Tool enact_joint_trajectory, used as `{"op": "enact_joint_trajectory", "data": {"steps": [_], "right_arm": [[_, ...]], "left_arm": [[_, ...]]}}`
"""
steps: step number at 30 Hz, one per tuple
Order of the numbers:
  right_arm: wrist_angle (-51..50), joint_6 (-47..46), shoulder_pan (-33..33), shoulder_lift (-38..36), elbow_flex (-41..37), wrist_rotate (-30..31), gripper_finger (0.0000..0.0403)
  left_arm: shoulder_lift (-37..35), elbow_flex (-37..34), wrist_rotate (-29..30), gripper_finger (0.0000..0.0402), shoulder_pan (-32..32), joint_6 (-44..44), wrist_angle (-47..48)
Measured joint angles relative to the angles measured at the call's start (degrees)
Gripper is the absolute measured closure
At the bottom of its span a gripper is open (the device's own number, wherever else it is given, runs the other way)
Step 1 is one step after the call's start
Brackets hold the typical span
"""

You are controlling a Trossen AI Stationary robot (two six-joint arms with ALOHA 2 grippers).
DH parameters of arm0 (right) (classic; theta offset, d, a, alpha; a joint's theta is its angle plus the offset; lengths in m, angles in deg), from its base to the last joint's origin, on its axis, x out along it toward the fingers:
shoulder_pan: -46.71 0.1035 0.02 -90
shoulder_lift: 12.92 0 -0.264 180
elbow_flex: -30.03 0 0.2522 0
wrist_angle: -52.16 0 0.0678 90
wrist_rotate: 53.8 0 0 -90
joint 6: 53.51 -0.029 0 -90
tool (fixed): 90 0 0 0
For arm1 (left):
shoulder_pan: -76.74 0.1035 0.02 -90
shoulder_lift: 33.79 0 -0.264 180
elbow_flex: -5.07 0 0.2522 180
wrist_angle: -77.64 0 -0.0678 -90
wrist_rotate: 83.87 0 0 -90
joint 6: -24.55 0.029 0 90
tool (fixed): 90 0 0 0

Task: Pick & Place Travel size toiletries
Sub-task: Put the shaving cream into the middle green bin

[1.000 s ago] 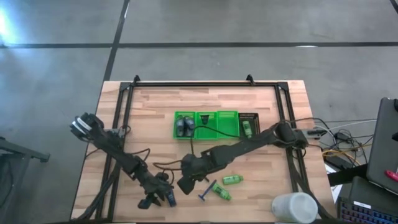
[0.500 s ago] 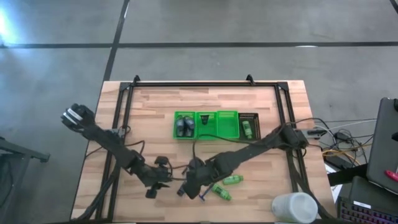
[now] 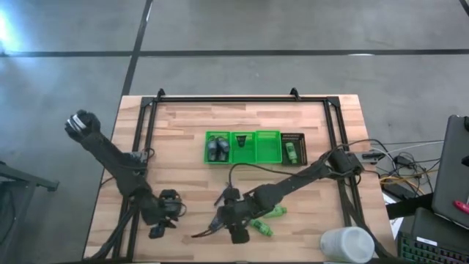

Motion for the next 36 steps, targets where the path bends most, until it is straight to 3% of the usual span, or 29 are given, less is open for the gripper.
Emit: {"op": "enact_joint_trajectory", "data": {"steps": [3, 5, 10, 18, 22, 26, 36], "right_arm": [[-1.12, 5.80, -0.27, 0.01, -0.28, 1.25, 0.0150], [-4.75, 3.37, -0.29, -0.11, 0.12, 3.64, 0.0145], [-19.57, -7.53, -0.49, -1.08, 4.04, 10.68, 0.0137], [-23.27, -10.85, -0.02, -1.41, 3.36, 5.50, 0.0140], [-25.05, -11.04, -0.27, -1.55, 2.04, 6.10, 0.0155], [-25.15, -8.00, -0.10, -1.67, -0.72, 5.89, 0.0162], [-23.44, -12.18, 3.38, -11.00, -11.81, 8.74, 0.0123]], "left_arm": [[-2.72, -0.07, 8.11, 0.0271, -2.68, -7.05, 2.65], [-3.16, -0.12, 11.50, 0.0271, -2.86, -9.39, 0.94], [2.13, -0.69, 8.20, 0.0271, 0.30, -5.84, -7.05], [13.43, 2.54, 3.36, 0.0271, 9.32, -7.78, -22.63], [18.98, 8.60, 2.18, 0.0270, 9.91, -11.11, -14.56], [24.51, 17.09, 2.27, 0.0250, 10.01, -21.71, -1.54], [32.86, 34.47, 4.36, 0.0122, 12.27, -23.10, 13.42]]}}
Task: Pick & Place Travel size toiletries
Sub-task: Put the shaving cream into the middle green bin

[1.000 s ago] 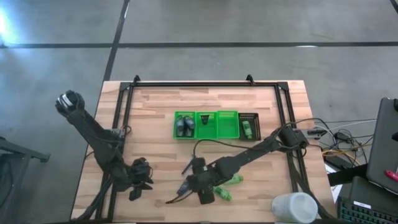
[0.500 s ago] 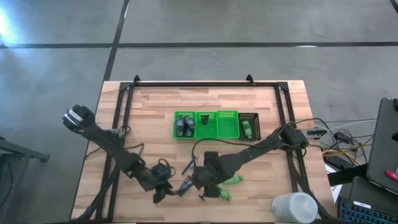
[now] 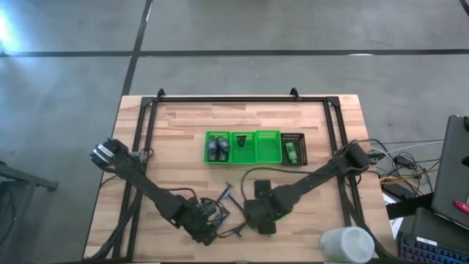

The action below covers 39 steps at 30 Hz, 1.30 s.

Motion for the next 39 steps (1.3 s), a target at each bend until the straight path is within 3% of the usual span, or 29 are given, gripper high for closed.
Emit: {"op": "enact_joint_trajectory", "data": {"steps": [7, 14, 21, 31, 39], "right_arm": [[4.49, -10.22, 1.51, -11.09, -12.64, 2.49, 0.0101], [8.27, -16.98, 2.10, -18.65, -21.09, 4.88, 0.0092], [10.37, -18.18, 2.13, -19.45, -23.56, 4.80, 0.0103], [11.41, -18.07, 2.10, -18.86, -24.38, 7.05, 0.0130], [11.51, -18.77, 1.42, -18.86, -24.45, 8.00, 0.0144]], "left_arm": [[6.58, 2.39, -4.57, 0.0103, 2.51, 0.70, 1.05], [7.88, 3.40, -6.52, 0.0107, 4.09, 1.09, 0.98], [7.88, 2.86, -8.54, 0.0126, 4.13, 2.31, 2.10], [7.97, 2.50, -8.38, 0.0195, 4.13, 6.60, 6.30], [7.99, 2.31, -4.58, 0.0228, 4.13, 13.55, 11.41]]}}
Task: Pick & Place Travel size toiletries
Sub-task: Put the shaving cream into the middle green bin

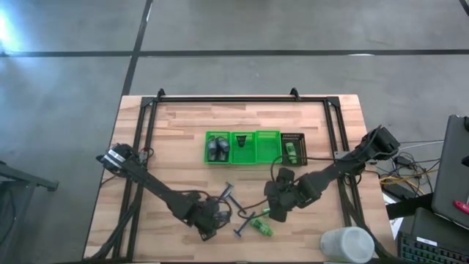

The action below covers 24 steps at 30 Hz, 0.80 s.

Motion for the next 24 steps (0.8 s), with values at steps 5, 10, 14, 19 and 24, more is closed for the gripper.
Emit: {"op": "enact_joint_trajectory", "data": {"steps": [5, 10, 14, 19, 24], "right_arm": [[0.01, -1.71, -0.01, 0.00, 0.01, 0.15, 0.0150], [-0.07, -2.93, -0.01, 0.00, 0.00, 0.13, 0.0154], [-0.10, -2.91, 0.01, 0.01, 0.01, 0.13, 0.0150], [-0.12, -2.97, 0.01, 0.00, 0.01, 0.11, 0.0136], [-0.06, -4.58, 0.05, -0.12, 0.00, -0.19, 0.0124]], "left_arm": [[0.08, 0.70, 1.23, 0.0250, -0.22, 10.86, -0.62], [0.31, 1.79, 4.78, 0.0236, -0.62, 15.75, -0.62], [0.35, 1.70, 6.53, 0.0218, -0.70, 23.16, -3.64], [0.35, 1.70, 7.33, 0.0244, -0.81, 25.79, -3.93], [0.33, 1.73, 7.27, 0.0272, -0.90, 26.58, -3.85]]}}
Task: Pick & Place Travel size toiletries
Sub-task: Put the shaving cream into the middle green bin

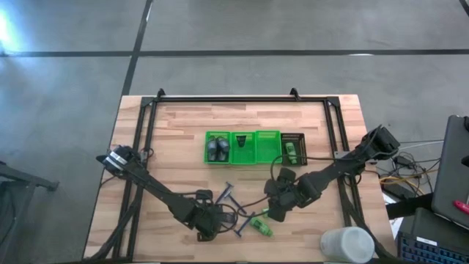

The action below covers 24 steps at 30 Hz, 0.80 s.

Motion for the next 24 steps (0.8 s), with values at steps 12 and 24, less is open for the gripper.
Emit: {"op": "enact_joint_trajectory", "data": {"steps": [12, 24], "right_arm": [[8.62, -7.67, -0.69, -1.94, -0.02, -8.17, 0.0142], [23.63, -19.11, -7.33, -8.09, -0.24, -8.32, 0.0138]], "left_arm": [[-3.95, 0.00, 7.42, 0.0271, -2.50, -7.16, 3.33], [-11.84, 0.09, 35.70, 0.0270, -8.17, -20.54, 4.57]]}}
